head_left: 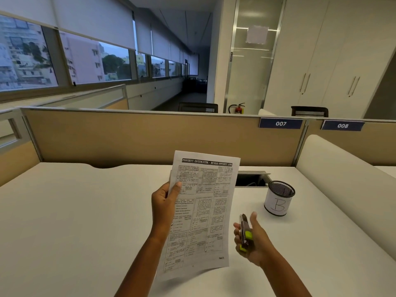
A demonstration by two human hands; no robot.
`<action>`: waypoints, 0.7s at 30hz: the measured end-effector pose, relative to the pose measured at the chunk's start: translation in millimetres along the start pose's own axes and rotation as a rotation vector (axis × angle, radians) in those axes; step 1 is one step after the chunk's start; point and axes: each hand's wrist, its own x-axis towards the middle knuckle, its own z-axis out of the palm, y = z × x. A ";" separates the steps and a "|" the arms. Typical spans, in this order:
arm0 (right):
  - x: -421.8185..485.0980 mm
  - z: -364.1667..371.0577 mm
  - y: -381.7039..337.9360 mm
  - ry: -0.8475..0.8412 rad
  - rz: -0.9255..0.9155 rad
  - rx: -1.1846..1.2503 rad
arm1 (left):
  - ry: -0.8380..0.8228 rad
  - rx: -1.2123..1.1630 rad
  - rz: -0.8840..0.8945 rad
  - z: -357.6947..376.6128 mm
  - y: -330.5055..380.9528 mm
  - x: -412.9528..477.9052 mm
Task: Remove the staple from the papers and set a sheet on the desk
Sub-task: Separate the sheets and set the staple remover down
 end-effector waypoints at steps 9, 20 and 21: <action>-19.3 14.1 -18.8 -0.147 0.073 0.296 | 0.006 0.010 0.002 -0.7 -1.4 0.7; -42.6 38.2 -52.6 -0.240 -0.064 0.308 | -0.018 0.039 0.011 1.8 -0.9 0.5; -47.0 41.6 -58.6 -0.259 -0.078 0.317 | -0.020 0.042 0.017 1.9 -0.5 0.4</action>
